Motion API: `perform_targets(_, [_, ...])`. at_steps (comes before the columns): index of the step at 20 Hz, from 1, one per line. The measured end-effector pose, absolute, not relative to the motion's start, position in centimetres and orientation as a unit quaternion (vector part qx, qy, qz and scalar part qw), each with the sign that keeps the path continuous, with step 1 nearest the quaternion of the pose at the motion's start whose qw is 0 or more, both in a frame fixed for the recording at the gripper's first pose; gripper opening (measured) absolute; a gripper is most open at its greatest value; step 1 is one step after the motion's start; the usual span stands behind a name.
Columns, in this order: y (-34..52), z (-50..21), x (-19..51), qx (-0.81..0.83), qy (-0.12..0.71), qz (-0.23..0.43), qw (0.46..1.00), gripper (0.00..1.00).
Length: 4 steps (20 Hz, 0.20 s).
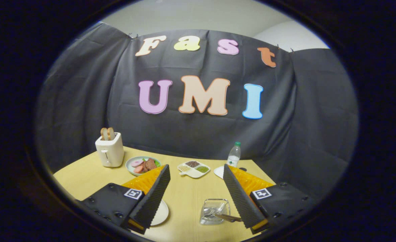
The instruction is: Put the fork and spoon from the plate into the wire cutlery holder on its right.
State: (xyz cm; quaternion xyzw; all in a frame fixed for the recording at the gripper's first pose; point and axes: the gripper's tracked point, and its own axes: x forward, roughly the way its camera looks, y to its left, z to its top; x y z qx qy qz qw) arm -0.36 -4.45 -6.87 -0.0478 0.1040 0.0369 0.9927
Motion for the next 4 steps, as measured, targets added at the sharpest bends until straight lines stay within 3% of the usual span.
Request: perform_targets(4, [-3.24, -6.73, -0.17, -0.022, 0.100, 0.044, 0.994, 1.00])
